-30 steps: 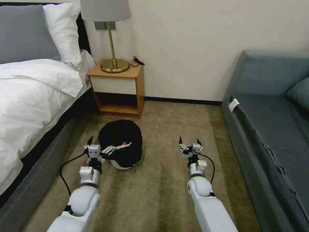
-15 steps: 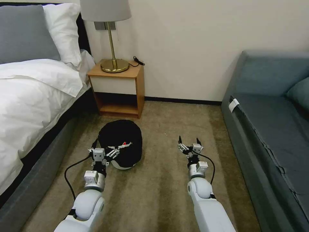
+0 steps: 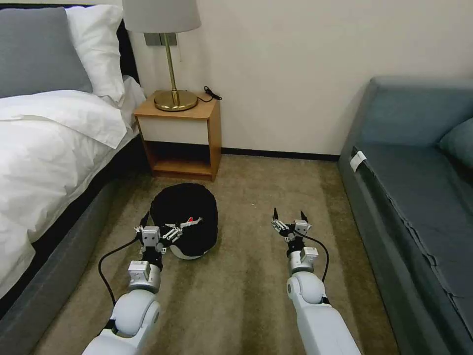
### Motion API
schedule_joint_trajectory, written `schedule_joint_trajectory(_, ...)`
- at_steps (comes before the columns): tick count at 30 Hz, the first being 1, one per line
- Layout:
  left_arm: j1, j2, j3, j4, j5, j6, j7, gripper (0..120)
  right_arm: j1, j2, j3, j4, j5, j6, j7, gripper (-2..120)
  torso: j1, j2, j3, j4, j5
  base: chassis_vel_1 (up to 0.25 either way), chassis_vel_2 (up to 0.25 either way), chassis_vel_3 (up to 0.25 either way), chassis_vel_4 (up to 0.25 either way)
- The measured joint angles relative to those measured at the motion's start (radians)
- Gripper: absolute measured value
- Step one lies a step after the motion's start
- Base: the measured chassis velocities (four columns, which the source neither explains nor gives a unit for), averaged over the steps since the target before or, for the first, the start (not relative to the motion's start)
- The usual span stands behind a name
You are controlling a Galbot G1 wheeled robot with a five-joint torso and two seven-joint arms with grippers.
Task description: Pick up the trash bin, then pick up the garbage on the floor and place it into the trash bin.
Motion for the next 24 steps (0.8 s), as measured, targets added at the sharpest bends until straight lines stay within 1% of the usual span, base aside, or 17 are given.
schedule_joint_trajectory(24,0.0,0.0,-0.001,0.0,-0.001,0.001,0.0,100,0.001,0.0,-0.001,-0.001,0.0,0.0,0.001,100,0.0,0.0,0.0,0.0,0.0,0.0,0.0,0.0,0.0)
